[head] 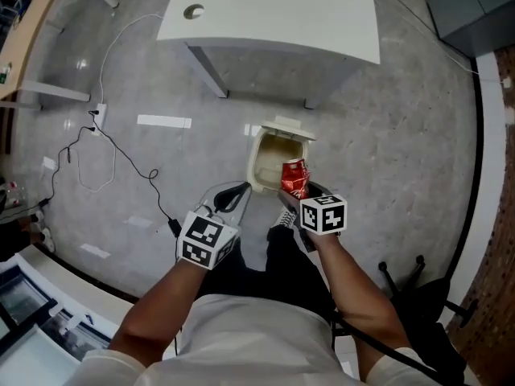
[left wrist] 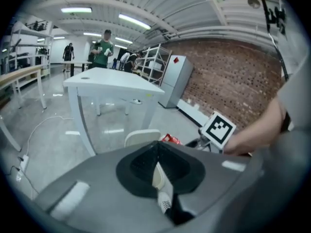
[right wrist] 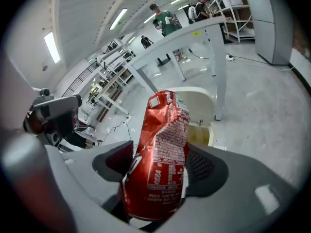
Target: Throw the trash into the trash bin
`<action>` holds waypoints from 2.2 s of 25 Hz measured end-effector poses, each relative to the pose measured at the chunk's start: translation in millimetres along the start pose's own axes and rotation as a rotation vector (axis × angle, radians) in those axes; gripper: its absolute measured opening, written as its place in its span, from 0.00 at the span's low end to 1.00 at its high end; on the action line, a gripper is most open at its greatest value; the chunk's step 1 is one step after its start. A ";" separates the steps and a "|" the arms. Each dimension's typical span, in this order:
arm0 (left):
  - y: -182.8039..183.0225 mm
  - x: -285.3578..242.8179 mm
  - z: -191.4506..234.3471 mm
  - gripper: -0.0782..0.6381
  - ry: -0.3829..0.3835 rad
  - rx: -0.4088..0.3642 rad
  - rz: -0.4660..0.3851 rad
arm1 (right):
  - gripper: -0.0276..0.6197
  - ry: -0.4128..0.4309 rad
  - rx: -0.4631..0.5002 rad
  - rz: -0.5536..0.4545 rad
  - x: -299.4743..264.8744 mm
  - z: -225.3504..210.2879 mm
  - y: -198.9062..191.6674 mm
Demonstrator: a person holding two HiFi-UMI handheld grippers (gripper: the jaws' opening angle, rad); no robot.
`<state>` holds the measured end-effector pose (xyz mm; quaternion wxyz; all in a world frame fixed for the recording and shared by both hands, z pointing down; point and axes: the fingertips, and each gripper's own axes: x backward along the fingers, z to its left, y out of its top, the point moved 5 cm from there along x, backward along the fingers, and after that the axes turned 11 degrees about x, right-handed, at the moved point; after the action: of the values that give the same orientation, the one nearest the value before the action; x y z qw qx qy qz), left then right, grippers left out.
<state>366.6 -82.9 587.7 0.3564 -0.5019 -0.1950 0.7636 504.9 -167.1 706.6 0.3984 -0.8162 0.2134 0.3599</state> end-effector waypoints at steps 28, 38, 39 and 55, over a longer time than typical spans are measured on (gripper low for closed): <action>-73.2 -42.4 18.9 0.12 -0.007 0.133 0.180 | 0.55 -0.060 -0.107 0.326 -165.2 -78.0 -84.7; -92.7 -55.2 21.7 0.12 0.014 0.195 0.191 | 0.55 -0.060 -0.048 0.375 -196.1 -98.9 -90.2; -93.9 -55.3 22.1 0.12 0.016 0.200 0.189 | 0.55 -0.069 -0.033 0.377 -198.3 -101.0 -89.7; -83.5 -43.9 31.2 0.12 0.013 0.209 0.151 | 0.56 -0.118 0.113 0.407 -176.9 -89.9 -85.6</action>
<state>378.0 -57.6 683.0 0.3498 -0.4802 -0.0736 0.8010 481.8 -177.8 921.2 0.3744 -0.7103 0.3699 0.4674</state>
